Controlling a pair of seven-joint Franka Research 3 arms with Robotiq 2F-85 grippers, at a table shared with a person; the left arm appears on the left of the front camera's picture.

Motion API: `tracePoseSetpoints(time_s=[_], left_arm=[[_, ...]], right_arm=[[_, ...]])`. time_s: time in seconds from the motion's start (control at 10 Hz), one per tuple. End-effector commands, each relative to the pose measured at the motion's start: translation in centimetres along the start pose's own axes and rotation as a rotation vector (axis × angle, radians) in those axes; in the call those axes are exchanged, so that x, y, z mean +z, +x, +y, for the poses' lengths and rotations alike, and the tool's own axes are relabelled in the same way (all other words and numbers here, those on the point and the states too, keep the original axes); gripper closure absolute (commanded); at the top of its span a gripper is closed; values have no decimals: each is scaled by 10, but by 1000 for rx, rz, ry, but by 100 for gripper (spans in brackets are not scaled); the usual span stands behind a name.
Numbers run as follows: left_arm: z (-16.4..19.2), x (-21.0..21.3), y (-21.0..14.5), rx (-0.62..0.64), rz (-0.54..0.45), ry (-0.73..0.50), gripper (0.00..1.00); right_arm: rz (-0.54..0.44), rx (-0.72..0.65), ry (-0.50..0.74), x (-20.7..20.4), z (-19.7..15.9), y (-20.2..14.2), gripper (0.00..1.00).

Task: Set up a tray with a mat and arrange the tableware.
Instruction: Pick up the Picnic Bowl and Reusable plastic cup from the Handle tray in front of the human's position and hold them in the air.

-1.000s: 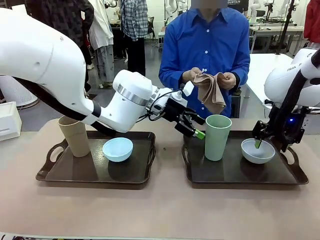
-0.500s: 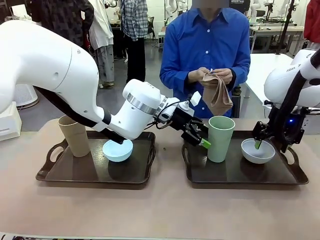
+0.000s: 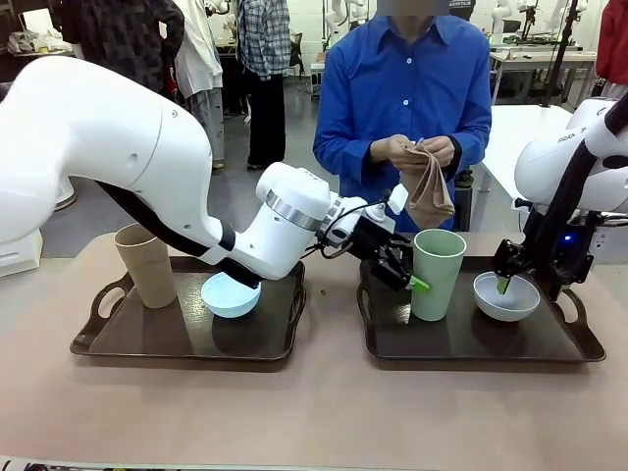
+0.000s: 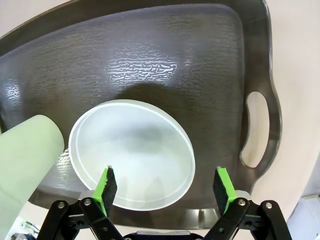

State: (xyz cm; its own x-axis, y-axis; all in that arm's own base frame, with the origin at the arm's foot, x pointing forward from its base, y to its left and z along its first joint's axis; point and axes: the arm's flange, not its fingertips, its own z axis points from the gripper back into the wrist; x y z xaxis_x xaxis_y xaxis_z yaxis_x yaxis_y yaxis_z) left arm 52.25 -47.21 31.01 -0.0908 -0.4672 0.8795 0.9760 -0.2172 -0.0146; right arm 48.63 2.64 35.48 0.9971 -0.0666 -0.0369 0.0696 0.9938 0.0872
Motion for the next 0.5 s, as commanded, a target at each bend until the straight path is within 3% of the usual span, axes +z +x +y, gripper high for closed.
tracePoseSetpoints(time_s=[0.0, 0.4], left_arm=[[4, -14, 2, -43, 7, -1, 0], [4, -36, -1, -23, -36, -17, 0]], right_arm=[[-4, 19, 12, -2, 0, 8, 0], [-19, 40, 19, -5, 2, 9, 0]])
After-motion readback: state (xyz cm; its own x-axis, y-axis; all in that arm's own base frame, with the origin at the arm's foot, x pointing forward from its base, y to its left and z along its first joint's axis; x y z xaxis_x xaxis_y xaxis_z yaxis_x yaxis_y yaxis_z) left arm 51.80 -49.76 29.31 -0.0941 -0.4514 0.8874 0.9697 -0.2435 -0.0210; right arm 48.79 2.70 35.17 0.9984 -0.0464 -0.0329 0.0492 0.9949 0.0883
